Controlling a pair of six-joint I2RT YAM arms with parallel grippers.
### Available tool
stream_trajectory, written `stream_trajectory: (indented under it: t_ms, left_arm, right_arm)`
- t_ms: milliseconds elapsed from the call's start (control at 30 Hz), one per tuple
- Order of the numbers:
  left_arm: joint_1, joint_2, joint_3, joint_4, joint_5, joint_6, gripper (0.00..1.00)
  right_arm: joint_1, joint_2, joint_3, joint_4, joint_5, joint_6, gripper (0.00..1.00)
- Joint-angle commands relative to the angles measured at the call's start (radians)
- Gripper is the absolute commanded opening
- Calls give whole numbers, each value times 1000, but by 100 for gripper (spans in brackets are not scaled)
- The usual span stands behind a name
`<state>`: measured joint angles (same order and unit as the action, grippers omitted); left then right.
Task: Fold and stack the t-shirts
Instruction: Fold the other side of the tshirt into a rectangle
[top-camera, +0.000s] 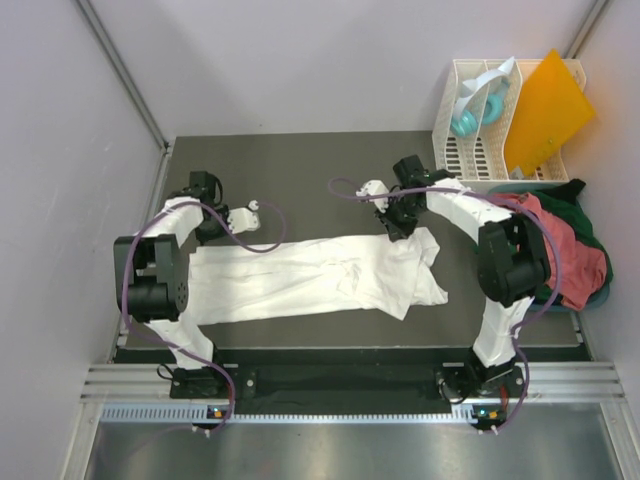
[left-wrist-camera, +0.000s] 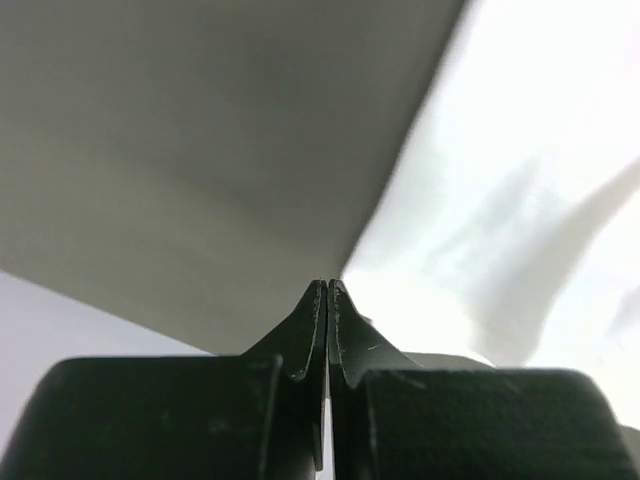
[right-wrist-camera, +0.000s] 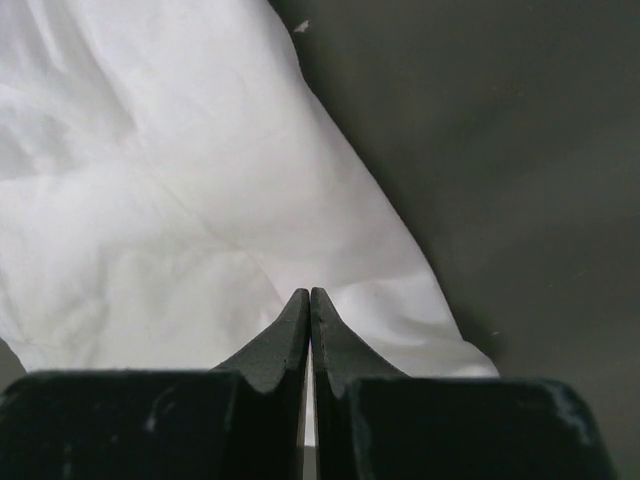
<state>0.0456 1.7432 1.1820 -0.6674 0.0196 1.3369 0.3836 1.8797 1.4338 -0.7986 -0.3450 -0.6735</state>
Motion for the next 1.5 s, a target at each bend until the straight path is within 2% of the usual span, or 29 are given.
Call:
stream_trajectory:
  t_ms: [0, 267, 433, 800, 867, 1000, 1167, 1467]
  left_arm:
    - [5, 6, 77, -171, 86, 45, 0]
    - [7, 73, 151, -291, 123, 68, 0]
    - [7, 142, 238, -400, 137, 74, 0]
    - [7, 214, 312, -564, 155, 88, 0]
    - [8, 214, 283, -531, 134, 82, 0]
    - [7, 205, 182, -352, 63, 64, 0]
    - [5, 243, 171, -282, 11, 18, 0]
    - [2, 248, 122, -11, -119, -56, 0]
  right_arm:
    - [-9, 4, -30, 33, 23, 17, 0]
    - [-46, 9, -75, 55, 49, 41, 0]
    - [-55, 30, -67, 58, 84, 51, 0]
    - [-69, 81, -30, 67, 120, 71, 0]
    - [-69, 96, -29, 79, 121, 78, 0]
    - [-69, 111, -23, 99, 132, 95, 0]
    - [-71, 127, -12, 121, 158, 111, 0]
    - [-71, 133, -16, 179, 244, 83, 0]
